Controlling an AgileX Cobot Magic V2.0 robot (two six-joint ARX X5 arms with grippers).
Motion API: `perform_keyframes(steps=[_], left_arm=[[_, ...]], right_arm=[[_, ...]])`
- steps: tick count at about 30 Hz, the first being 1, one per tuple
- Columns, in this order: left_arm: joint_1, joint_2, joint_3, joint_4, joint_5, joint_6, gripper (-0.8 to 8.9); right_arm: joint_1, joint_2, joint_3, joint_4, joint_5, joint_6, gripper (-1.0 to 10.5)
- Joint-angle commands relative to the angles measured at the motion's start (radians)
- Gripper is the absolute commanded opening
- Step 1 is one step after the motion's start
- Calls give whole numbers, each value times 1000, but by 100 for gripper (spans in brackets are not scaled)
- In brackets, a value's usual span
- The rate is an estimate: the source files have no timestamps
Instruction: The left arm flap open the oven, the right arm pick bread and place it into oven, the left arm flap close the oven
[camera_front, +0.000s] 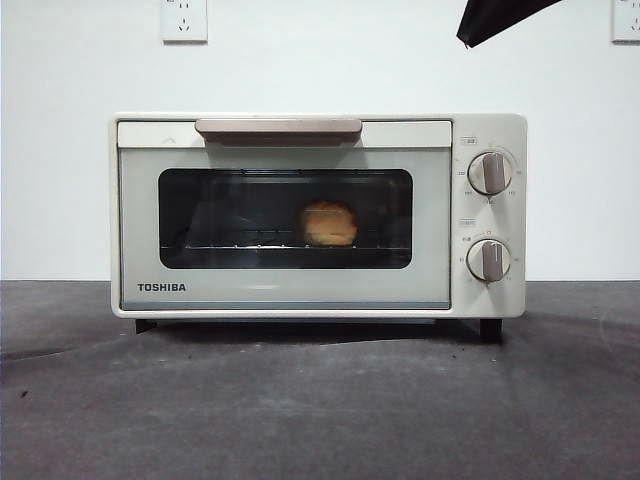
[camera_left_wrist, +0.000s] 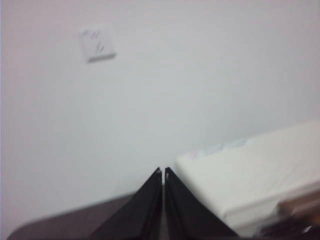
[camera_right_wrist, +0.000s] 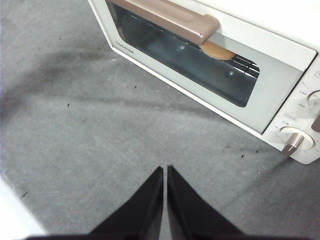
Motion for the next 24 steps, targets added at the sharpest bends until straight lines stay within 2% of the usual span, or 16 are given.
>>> perform_keyframes(steps=[1, 11, 24], left_arm=[[13, -43, -97, 30, -18, 8, 19], [29, -197, -365, 19, -22, 8, 19], [29, -247, -489, -68, -26, 8, 19]], right_arm=[[11, 8, 15, 10, 1, 10, 7], [11, 8, 15, 10, 1, 10, 8], [11, 8, 15, 10, 1, 10, 7]])
